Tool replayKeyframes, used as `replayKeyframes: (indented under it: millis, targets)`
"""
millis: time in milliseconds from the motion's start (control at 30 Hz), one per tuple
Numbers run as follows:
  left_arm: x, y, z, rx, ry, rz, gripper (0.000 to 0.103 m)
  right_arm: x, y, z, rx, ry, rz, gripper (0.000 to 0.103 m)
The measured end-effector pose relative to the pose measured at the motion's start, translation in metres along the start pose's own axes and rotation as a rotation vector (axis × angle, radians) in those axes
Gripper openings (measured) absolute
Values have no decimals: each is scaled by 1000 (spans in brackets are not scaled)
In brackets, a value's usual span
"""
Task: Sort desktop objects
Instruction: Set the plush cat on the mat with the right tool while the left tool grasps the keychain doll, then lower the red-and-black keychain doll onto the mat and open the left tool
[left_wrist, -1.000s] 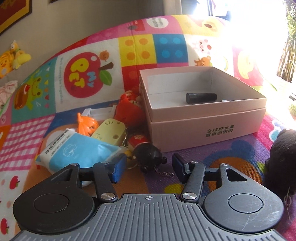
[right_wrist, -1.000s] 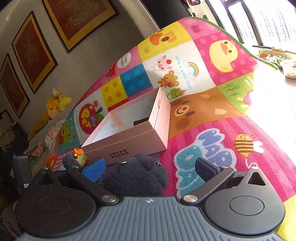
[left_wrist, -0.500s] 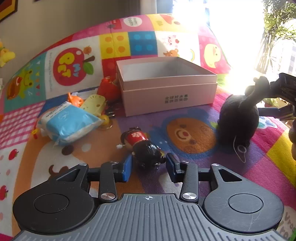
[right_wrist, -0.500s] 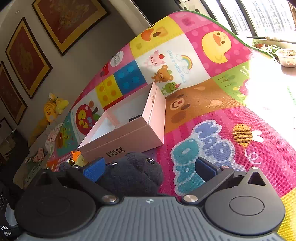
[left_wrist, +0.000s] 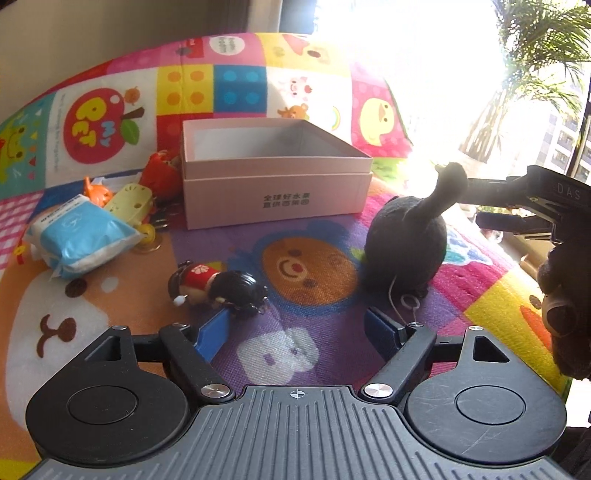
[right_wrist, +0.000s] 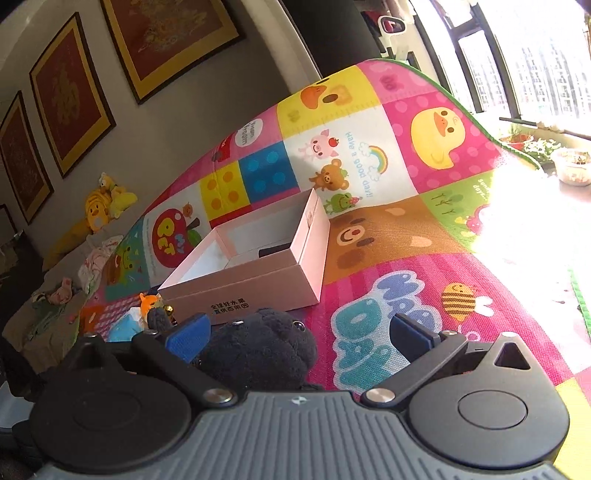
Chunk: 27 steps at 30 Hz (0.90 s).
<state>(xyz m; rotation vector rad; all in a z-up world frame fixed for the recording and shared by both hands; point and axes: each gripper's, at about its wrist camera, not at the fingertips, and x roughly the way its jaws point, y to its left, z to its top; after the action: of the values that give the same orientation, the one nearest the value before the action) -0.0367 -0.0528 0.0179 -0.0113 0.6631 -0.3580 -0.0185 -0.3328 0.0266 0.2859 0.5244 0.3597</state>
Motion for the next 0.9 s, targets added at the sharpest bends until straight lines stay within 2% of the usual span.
replayKeyframes:
  millis: [100,300,400,567,667,900]
  targets:
    - [-7,-4,2,18,-32,-12,92,-1,12,-5,-102,84,-1,103]
    - [-17,9,10,31,-75,84,96,23,29,-28,-200,235,-44,103]
    - [-14,23,13,16,-58,125,96,31,36,-35,-223,271,-48,103]
    - [3,40,18,-9,-34,155,97,30,40,-38,-254,281,-55,103]
    - [13,44,22,-14,-28,140,97,29,42,-39,-257,289,-68,103]
    - [19,39,14,-51,16,30,98,32,54,-45,-348,312,-107,103]
